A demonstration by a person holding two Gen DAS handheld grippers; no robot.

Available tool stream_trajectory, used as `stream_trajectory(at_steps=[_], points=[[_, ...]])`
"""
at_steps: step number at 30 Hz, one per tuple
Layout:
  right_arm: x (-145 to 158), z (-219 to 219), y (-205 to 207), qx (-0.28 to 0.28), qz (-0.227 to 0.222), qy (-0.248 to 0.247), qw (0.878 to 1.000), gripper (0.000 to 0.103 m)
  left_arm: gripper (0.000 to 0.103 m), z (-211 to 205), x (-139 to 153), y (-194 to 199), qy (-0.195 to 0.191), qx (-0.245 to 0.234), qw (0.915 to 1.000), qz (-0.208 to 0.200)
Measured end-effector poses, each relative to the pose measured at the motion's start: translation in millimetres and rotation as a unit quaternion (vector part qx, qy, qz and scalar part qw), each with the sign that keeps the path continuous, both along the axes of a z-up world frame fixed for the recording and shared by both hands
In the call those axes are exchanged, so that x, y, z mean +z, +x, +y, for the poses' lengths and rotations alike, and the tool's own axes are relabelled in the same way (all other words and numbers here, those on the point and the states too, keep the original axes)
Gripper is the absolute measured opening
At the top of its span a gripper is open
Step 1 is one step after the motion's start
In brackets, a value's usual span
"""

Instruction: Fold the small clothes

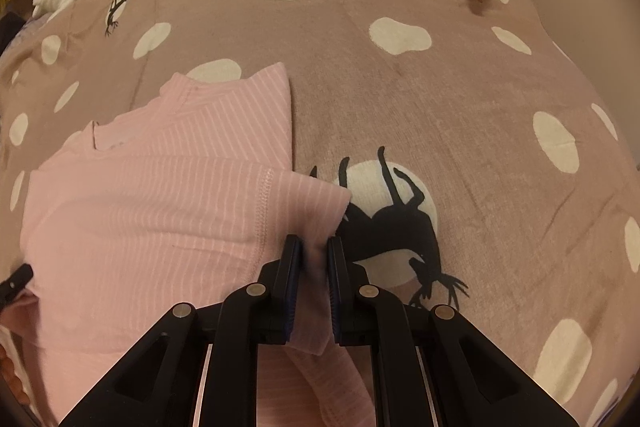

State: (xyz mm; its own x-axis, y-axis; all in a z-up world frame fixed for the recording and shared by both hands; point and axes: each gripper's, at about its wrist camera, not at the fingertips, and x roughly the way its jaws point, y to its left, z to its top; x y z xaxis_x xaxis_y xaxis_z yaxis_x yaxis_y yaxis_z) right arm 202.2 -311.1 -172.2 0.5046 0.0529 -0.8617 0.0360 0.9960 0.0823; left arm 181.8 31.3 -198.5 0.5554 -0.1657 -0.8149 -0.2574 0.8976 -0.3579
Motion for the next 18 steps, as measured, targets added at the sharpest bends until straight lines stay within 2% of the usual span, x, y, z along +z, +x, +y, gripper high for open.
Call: stream_trajectory(at_steps=[8,18], points=[[-0.9,3.6,-1.6,0.001,-0.005,-0.013,1.0,0.008,0.025,3.3,-0.1,-0.7,-0.011,0.001,0.9999,-0.003],[-2.0,5.6,-2.3,-0.005,-0.008,-0.017,1.0,0.012,0.025,11.5,-2.0,-2.4,-0.054,0.006,0.9985,-0.01]])
